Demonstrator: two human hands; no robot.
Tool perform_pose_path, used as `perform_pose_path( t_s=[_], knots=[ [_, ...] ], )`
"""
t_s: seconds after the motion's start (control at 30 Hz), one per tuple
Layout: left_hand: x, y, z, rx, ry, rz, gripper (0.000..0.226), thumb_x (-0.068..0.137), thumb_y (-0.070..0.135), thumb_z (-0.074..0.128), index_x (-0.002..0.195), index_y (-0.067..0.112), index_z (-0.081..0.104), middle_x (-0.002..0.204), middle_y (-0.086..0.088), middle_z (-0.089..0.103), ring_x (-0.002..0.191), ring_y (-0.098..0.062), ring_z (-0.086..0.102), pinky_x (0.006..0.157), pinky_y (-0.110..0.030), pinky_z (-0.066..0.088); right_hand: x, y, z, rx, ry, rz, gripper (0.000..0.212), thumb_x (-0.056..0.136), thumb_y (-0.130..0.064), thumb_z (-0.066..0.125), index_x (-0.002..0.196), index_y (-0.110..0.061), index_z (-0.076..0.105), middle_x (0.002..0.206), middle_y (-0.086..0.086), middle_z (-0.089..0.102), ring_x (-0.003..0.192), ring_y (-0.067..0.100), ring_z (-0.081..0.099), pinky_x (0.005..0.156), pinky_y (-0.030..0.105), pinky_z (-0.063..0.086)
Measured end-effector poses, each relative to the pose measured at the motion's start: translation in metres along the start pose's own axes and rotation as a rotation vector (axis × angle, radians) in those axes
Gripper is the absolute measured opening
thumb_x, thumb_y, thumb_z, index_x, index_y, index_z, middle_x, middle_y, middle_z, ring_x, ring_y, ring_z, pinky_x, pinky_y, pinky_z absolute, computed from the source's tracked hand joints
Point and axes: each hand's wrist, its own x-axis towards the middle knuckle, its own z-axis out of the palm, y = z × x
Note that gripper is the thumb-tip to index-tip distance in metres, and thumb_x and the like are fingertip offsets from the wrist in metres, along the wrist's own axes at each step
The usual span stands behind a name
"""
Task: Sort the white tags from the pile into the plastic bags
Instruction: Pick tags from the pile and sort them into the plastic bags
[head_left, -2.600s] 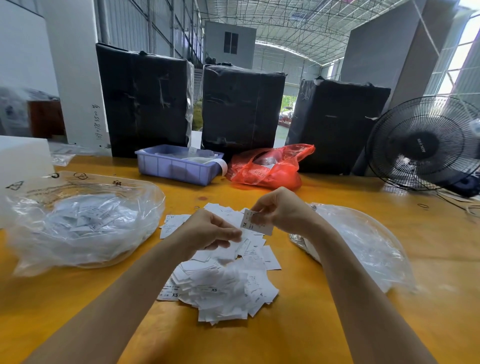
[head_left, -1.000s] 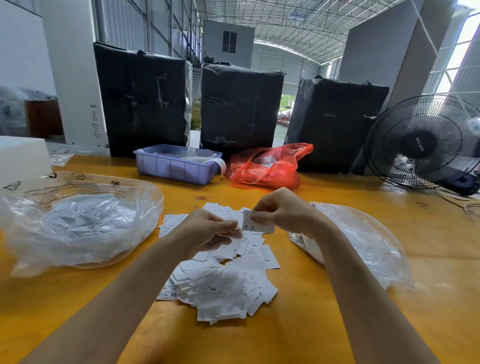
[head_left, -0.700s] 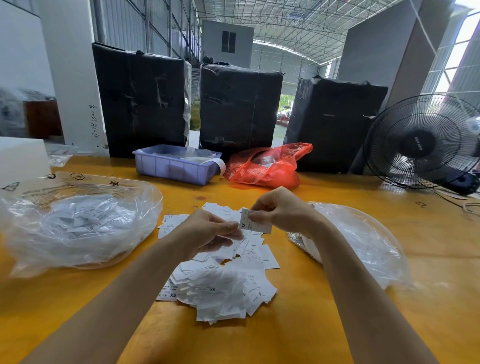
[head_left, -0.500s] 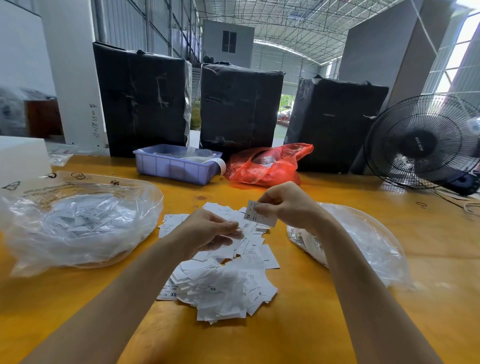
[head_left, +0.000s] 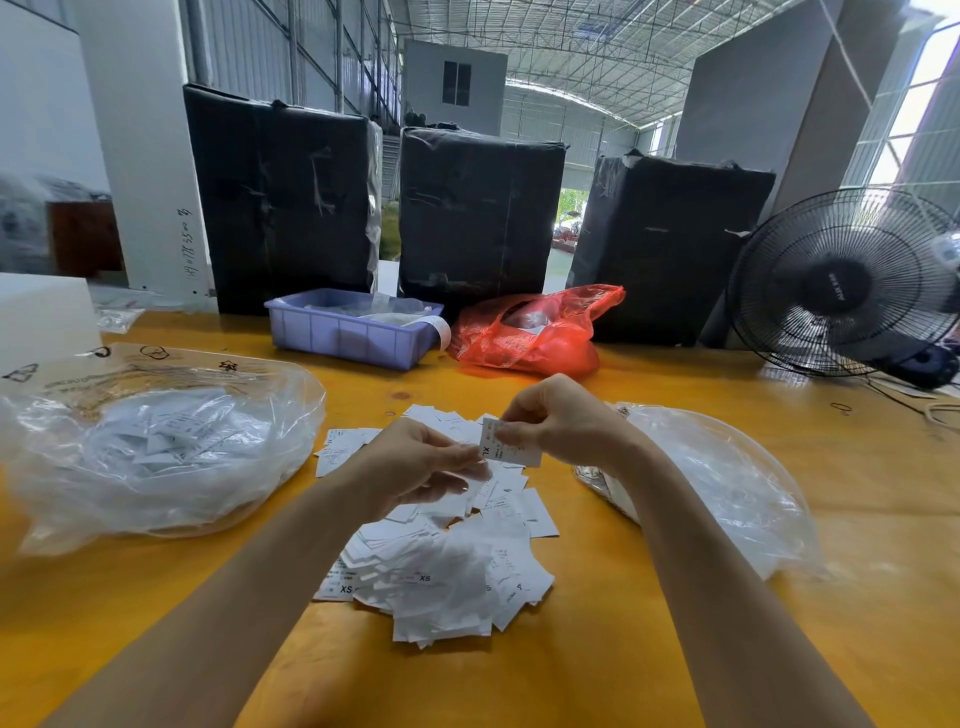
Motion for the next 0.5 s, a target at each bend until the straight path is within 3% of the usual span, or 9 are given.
perform_pose_path(
  t_s=[0.27,0.5],
  knots=[
    [0.0005,0.0,0.002,0.001,0.055,-0.006,0.02,0.085,0.02,0.067,0.088,0.001,0.071,0.074,-0.006,0.072,0.055,-0.007,0.063,0.049,-0.015,0.047,-0.0015,-0.0019,0.0028,0.013,-0.125,0.038,0.006,0.085,-0.025,0.069,0.08,-0.022,0.071,0.074,-0.008,0.065,0.068,0.004,0.058,0.051,0.012,0.045],
    [-0.0008,0.0015,0.0058,0.036,0.027,0.004,0.03,0.086,0.034,0.062,0.08,0.005,0.072,0.07,-0.002,0.073,0.055,-0.004,0.064,0.054,-0.017,0.047,-0.0033,-0.0044,0.004,0.073,-0.186,0.079,0.011,0.075,-0.019,0.079,0.079,-0.022,0.069,0.074,-0.005,0.067,0.067,0.006,0.06,0.054,0.015,0.046]
  ],
)
